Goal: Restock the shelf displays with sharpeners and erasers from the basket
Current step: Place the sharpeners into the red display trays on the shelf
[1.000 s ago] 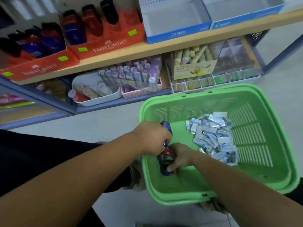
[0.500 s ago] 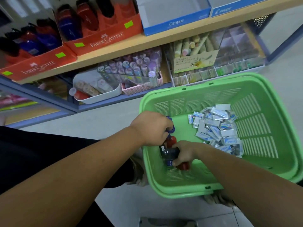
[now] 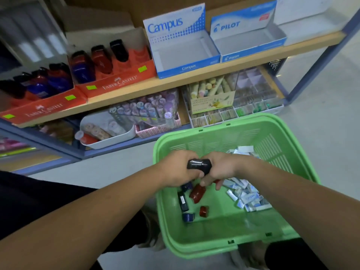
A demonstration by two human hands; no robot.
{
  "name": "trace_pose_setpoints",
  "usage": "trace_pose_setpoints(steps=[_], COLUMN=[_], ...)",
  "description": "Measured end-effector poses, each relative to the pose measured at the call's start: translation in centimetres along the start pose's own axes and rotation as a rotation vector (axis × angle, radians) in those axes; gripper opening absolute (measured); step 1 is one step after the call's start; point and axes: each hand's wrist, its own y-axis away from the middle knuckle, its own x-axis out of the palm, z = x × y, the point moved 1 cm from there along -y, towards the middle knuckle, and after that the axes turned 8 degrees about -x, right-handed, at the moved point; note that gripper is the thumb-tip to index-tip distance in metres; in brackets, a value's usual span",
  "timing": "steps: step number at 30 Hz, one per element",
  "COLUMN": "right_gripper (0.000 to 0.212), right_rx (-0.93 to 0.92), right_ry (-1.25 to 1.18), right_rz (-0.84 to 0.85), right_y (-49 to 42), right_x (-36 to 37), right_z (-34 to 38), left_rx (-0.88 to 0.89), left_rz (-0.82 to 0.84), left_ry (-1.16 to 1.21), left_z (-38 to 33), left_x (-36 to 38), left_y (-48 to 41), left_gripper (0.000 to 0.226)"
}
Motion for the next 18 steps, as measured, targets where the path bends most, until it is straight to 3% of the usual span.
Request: trace_pose_setpoints(steps=[5,8,13,15,18], right_gripper=[0.029,0.024,0.038,0.036,0.031], right_rx=[-0.044,-0.081,-0.234,-0.301,-0.392], right_ry=[-0.064,-0.305,-0.638,-0.663,-0.608], right_rz=[-0.050,-0.063,-0.034,-0.031,-0.160], right_y=[1.5,2.1,1.8,1.5,0.3], right_x=[-2.8,-3.2,-2.1,-1.3,-0.2], right_z=[3.9,6.8,12.7,15.4,19.9], left_rx=[-0.053,-0.038,-0.015,-0.026,-0.048], left_rz=[-0.028,-0.010,-0.049,-0.065,-0.115], left_ry=[0.130,0.217,0.239,0.290,0.334], left_z=[-0.7,-0.6,0.8,2.2,4.9], left_x=[-6.0,-9.6,-15.8,-18.1,-21.3], left_y=[1.9,4.2,8.0,9.1,9.9], left_gripper=[0.020,0.019,0.025,0.030,0.037])
